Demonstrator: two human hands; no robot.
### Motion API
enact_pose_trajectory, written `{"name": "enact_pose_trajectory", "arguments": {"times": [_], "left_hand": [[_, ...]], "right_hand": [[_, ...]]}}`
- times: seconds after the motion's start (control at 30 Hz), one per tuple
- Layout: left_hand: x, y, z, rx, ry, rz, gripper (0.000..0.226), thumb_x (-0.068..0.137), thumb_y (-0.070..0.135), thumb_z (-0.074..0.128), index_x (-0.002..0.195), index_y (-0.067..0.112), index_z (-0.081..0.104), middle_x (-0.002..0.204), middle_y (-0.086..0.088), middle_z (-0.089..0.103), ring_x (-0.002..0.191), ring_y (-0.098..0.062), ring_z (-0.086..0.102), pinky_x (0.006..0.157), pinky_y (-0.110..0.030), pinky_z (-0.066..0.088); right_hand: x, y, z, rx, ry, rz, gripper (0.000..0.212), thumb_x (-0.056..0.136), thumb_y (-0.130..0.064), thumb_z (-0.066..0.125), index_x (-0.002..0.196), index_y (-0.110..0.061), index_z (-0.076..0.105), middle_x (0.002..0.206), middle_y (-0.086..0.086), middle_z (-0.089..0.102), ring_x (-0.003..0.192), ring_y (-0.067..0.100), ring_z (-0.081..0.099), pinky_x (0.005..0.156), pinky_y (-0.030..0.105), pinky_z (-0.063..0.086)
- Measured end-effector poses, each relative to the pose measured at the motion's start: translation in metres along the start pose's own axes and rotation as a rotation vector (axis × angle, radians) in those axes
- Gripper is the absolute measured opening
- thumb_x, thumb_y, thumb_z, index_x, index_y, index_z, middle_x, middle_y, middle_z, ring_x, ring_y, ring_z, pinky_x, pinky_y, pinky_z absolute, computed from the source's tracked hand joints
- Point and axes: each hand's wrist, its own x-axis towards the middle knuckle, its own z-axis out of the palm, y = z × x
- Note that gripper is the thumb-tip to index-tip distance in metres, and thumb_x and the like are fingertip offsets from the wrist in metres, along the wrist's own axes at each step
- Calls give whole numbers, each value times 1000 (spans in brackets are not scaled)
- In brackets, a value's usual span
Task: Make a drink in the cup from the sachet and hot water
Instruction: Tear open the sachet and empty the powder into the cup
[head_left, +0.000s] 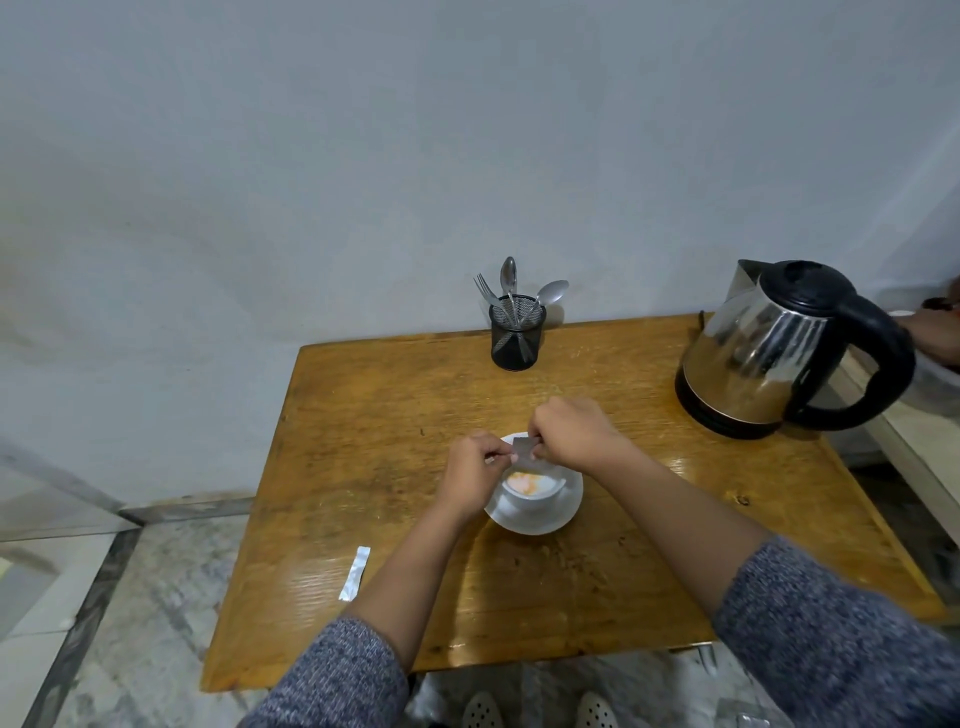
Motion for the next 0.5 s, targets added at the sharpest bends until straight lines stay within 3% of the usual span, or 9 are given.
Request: {"name": "enact_pose_trajectory", "arguments": {"times": [0.1,0.23,0.4,0.5], "left_hand": [[1,0,-1,28,-8,33,8,79,7,67,82,1,70,81,-5,60,77,-18,55,68,-29,44],[5,0,-3,70,-29,63,6,79,7,66,81,3,70,82,-3,60,80,-19,57,73,-35,48],[8,-1,-7,69,-32,61,8,79,6,66,84,1,70,87,-9,65,81,-17,56,76,-31,47],[8,-1,-10,69,-34,50,9,80,8,66,85,2,71,88,-9,65,81,-16,55,77,-31,48]], "right_hand": [[1,-5,-3,-23,-6,-8,24,88,-30,60,94,-8,67,74,6,53,82,26,58,68,32,39],[3,-10,-2,-8,-41,-39,17,91,-17,54,99,-7,65,101,13,65,102,29,59,95,41,40],[3,-9,-3,-18,-31,-39,15,88,-6,54,98,-6,65,99,13,64,97,30,61,76,34,40],[2,-6,-4,-10,0,-16,14,88,-12,57,98,-7,66,103,12,65,97,29,62,77,35,44]]}}
